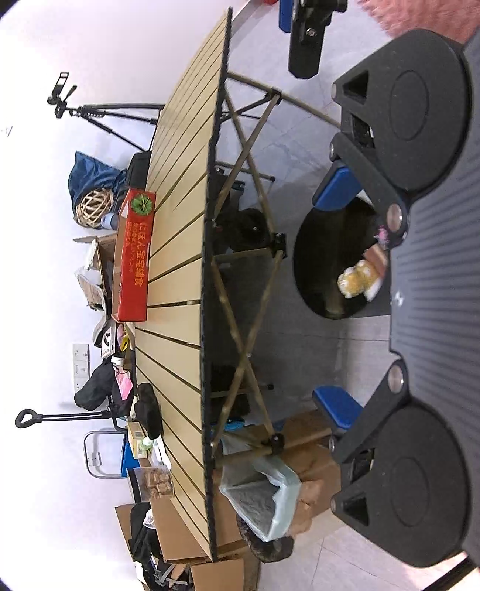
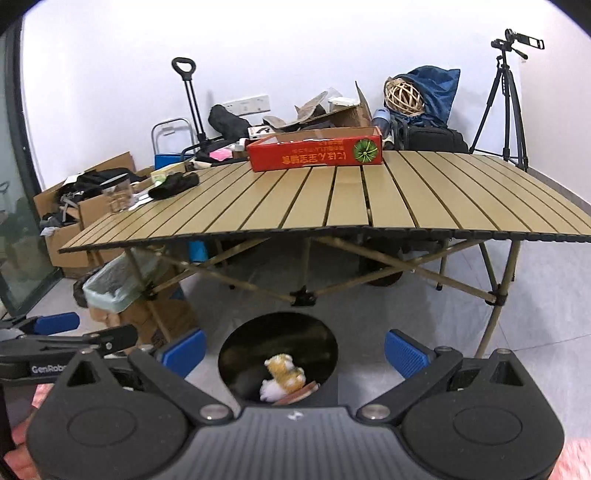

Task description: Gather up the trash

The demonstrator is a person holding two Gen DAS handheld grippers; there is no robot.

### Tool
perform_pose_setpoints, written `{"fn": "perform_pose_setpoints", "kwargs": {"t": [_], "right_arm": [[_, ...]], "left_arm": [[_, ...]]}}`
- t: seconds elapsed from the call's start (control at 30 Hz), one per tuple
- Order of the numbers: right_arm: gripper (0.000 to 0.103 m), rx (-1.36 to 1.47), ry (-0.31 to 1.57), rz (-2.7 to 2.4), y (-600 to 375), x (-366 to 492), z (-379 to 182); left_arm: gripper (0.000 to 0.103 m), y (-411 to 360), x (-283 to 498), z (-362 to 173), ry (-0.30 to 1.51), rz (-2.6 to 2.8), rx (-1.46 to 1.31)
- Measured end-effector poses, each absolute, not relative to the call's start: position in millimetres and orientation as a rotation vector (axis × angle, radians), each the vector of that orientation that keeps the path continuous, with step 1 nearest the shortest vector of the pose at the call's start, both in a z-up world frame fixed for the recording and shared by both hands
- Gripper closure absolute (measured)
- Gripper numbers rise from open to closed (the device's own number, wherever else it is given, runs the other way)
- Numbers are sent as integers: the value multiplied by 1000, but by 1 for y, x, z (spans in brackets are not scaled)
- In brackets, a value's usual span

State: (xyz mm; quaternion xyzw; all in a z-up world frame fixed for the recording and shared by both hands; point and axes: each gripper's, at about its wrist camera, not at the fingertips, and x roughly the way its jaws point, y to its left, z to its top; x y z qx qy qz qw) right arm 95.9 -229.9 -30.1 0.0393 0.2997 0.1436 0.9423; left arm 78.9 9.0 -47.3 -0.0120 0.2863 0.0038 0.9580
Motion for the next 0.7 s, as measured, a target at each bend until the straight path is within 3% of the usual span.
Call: {"fn": "perform_pose_setpoints", "kwargs": {"t": [0.27,0.7], "right_arm": [[0,59,613,277,-228,40,-30],[0,43,587,243,-233,8,-25]], "left_arm": [[0,4,26,-43,569,-9,15],[0,-9,2,-37,542,-54,32]]}}
